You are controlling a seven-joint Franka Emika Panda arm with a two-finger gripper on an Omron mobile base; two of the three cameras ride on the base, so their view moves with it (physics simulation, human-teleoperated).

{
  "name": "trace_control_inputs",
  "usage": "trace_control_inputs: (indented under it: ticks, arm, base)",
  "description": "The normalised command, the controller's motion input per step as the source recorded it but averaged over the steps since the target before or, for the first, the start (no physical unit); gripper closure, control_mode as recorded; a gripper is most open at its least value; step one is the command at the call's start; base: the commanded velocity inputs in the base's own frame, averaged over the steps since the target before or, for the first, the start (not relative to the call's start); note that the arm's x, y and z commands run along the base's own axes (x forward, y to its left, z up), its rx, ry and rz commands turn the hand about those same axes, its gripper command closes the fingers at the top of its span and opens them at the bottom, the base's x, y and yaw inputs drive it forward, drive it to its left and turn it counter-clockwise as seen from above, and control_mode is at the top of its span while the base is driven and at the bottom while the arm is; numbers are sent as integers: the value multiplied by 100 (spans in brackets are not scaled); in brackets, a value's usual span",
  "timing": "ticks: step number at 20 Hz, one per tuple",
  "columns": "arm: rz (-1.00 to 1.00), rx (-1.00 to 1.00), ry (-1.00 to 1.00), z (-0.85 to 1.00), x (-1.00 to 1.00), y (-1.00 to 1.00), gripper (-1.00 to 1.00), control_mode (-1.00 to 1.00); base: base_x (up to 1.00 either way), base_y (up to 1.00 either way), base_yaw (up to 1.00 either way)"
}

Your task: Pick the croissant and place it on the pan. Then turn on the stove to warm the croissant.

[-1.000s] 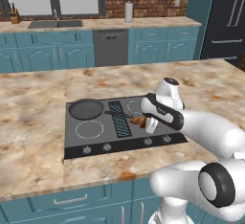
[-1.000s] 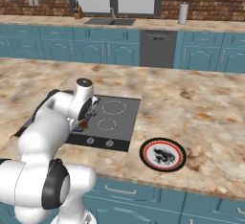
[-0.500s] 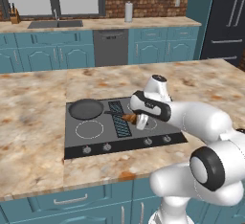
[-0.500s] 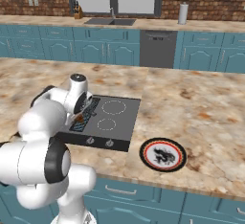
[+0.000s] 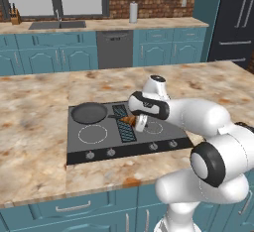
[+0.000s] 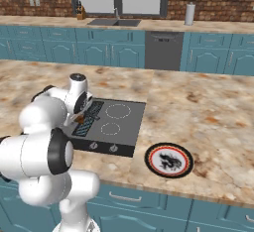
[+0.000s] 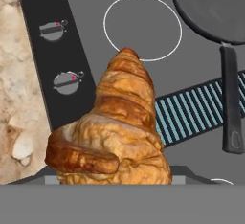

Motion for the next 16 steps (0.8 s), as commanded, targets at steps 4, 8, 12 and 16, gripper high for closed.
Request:
trace_control_inputs:
  ticks: [4,8,12,16]
  arm:
    - [0,0,-1,0,5,21,100,-100]
    - [0,0,-5,0,11,26,100,-100]
    - [0,0,0,0,19,25,100,-100]
    - [0,0,0,0,23,26,100,-100]
  base:
    - [0,0,0]
    - [0,0,0]
    - [0,0,0]
    - [0,0,0]
